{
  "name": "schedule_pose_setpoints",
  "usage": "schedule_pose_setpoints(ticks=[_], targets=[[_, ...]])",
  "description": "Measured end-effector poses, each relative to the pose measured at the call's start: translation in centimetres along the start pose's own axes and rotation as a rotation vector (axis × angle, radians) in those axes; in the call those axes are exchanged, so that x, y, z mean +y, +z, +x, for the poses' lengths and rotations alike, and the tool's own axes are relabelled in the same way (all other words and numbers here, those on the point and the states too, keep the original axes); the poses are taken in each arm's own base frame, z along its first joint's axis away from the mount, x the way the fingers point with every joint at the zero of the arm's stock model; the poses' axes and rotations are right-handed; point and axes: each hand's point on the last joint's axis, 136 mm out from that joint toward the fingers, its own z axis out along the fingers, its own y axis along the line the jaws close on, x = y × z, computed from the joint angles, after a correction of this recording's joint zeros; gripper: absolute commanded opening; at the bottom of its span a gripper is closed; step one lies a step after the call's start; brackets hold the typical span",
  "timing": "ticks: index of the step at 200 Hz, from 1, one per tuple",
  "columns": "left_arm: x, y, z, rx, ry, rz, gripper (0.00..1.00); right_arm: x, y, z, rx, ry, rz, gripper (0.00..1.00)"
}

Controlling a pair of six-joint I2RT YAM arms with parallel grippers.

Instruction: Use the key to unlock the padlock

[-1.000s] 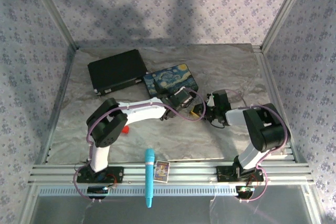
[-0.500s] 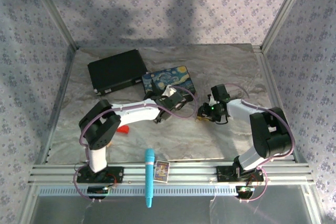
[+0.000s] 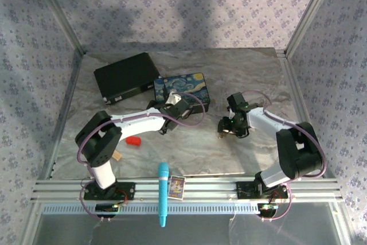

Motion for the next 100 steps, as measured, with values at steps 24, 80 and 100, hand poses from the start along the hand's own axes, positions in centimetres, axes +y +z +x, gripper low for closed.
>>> schedule_pose_setpoints(ticks=[24, 80, 100], targets=[[1.1, -0.9, -0.1, -0.018, -0.038, 0.008, 0.99, 0.4, -1.9, -0.9, -0.079, -0.035, -0.008, 0.99], [7.8, -5.8, -1.3, -0.235, -0.402, 0.168, 1.00, -0.5, -8.3, -6.5, -0.430, -0.078, 0.095, 0.99], [11.6, -5.7, -1.3, -0.288, -0.525, 0.124, 1.00, -1.3, -9.2, -8.3, -0.512, -0.085, 0.128, 0.99]])
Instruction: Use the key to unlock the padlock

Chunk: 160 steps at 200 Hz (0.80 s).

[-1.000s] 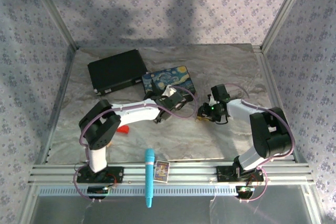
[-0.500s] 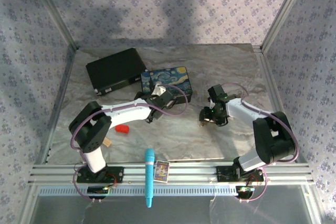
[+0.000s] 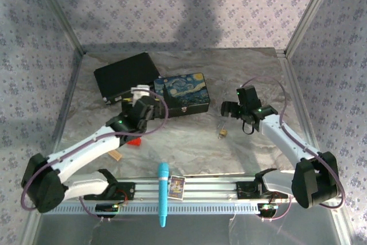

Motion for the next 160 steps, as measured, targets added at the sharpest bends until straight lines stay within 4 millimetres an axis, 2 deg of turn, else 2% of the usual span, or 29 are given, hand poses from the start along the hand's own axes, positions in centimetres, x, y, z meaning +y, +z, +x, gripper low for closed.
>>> schedule_pose_setpoints(ticks=[30, 53, 69, 81, 102, 130, 160], targets=[[4.7, 2.4, 0.3, -0.029, 0.002, -0.114, 1.00, -2.2, 1.2, -2.1, -0.133, -0.049, 0.062, 0.99], [8.8, 5.0, 2.7, 0.003, 0.041, -0.235, 1.00, -4.9, 3.4, -1.3, -0.190, -0.116, 0.143, 0.99], [11.7, 6.6, 4.2, 0.030, 0.012, -0.290, 1.00, -6.7, 5.3, -0.3, -0.175, -0.141, 0.194, 0.99], [13.6, 7.4, 4.9, 0.052, -0.002, -0.330, 1.00, -7.8, 6.1, -0.3, -0.186, -0.144, 0.221, 0.98], [14.6, 8.4, 4.5, 0.036, -0.033, -0.331, 1.00, -9.2, 6.6, -0.7, -0.245, -0.132, 0.241, 0.98], [15.7, 9.9, 4.7, 0.022, -0.056, -0.329, 1.00, -10.8, 6.2, -1.6, -0.358, -0.101, 0.238, 0.98], [16.6, 11.6, 7.6, 0.044, -0.069, -0.286, 1.00, -12.1, 6.5, -1.6, -0.417, -0.065, 0.221, 0.99]])
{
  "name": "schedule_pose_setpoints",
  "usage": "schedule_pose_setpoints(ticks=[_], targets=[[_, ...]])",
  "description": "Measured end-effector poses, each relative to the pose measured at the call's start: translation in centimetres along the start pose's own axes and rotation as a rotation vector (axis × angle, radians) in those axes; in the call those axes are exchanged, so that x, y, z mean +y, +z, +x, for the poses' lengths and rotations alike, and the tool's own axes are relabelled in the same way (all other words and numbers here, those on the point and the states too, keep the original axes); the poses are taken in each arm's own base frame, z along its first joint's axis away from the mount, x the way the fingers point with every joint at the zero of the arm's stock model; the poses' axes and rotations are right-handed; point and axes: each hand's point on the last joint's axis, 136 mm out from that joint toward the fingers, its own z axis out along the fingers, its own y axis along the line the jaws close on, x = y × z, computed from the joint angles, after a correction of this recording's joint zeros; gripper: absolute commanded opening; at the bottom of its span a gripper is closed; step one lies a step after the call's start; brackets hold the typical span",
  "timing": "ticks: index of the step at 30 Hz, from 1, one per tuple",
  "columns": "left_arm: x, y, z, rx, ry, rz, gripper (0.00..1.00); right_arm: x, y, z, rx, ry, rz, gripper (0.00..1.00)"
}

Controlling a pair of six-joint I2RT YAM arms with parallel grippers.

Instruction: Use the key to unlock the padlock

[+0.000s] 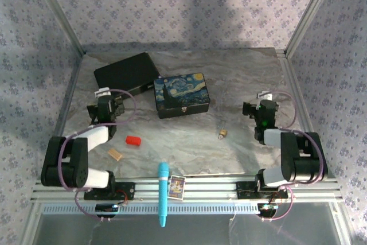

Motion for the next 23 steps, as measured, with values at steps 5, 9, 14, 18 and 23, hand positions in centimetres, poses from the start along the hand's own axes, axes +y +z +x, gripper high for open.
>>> schedule_pose_setpoints(ticks=[5, 9, 14, 18, 23], targets=[[-2.1, 1.5, 1.3, -0.029, 0.023, 0.127, 1.00, 0.6, 0.9, 0.9, 0.012, 0.003, -0.038, 0.99], [-2.7, 1.9, 2.0, -0.022, 0.020, 0.185, 1.00, 0.9, 0.9, 0.3, -0.012, 0.002, -0.049, 0.99], [-2.9, 1.9, 1.0, -0.059, 0.004, 0.211, 1.00, 1.2, 0.9, 0.1, -0.017, 0.000, -0.054, 0.99], [-3.0, 1.9, 0.7, -0.072, 0.001, 0.218, 1.00, 1.1, 0.9, 0.1, -0.020, 0.000, -0.054, 0.99], [-3.1, 1.8, 0.6, -0.074, 0.000, 0.225, 1.00, 1.3, 0.9, 0.0, -0.020, 0.000, -0.062, 0.99]])
